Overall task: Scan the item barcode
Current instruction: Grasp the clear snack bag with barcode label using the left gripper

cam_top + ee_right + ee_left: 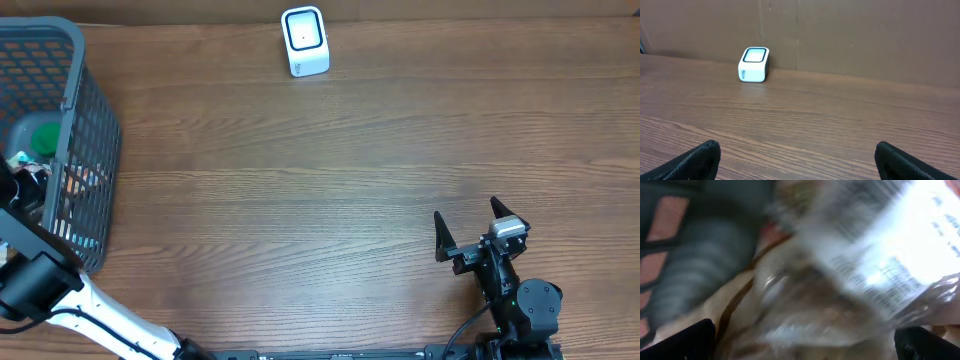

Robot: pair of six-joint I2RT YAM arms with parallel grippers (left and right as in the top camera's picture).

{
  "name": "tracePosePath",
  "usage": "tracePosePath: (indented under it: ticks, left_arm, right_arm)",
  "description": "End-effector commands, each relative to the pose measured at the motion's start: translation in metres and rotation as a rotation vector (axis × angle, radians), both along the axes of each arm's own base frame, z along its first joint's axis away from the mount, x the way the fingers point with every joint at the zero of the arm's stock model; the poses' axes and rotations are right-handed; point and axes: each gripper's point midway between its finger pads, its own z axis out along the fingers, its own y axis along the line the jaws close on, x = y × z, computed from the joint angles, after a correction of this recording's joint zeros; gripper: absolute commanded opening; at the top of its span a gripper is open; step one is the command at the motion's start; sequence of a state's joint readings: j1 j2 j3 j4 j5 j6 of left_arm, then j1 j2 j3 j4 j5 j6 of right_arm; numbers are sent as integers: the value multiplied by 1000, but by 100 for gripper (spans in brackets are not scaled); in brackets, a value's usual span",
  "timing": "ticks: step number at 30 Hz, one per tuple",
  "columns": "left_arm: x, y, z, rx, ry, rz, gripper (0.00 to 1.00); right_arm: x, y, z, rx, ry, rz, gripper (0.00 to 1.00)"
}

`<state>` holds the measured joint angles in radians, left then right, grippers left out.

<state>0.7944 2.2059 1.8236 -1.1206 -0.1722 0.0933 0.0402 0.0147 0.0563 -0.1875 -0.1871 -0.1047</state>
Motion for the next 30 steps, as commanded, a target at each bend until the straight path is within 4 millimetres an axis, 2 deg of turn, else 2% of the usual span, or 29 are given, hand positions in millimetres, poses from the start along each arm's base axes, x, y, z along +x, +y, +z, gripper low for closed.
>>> tracePosePath:
  ticks: [1,3,4,9,12,19,20,25,30]
  left_arm:
    - [-3,3,-21,-11,40,-15,100]
    - [-1,5,-23,-7,34,-15,100]
    - [0,6,-23,-2,29,-15,97]
    - [5,8,-23,4,6,-14,61]
    - [8,6,-23,-7,-11,-16,35]
    - [7,4,-23,-15,-7,-3,8]
    - [6,4,-23,-16,-5,-3,4]
    - [6,3,-15,-21,-2,15,4]
    - [9,6,10,-13,-15,59,4]
  right_arm:
    - [-1,2,4,0,-16,10,100]
    - [-1,2,4,0,-16,9,100]
    - [-1,2,4,0,-16,10,100]
    - [-1,2,4,0,-16,9,100]
    - [-1,2,4,0,-16,9,100]
    - [-1,2,4,0,-16,9,100]
    - [-1,2,4,0,-16,10,100]
    - [-1,2,4,0,-16,10,100]
    - [-1,2,4,0,-16,10,100]
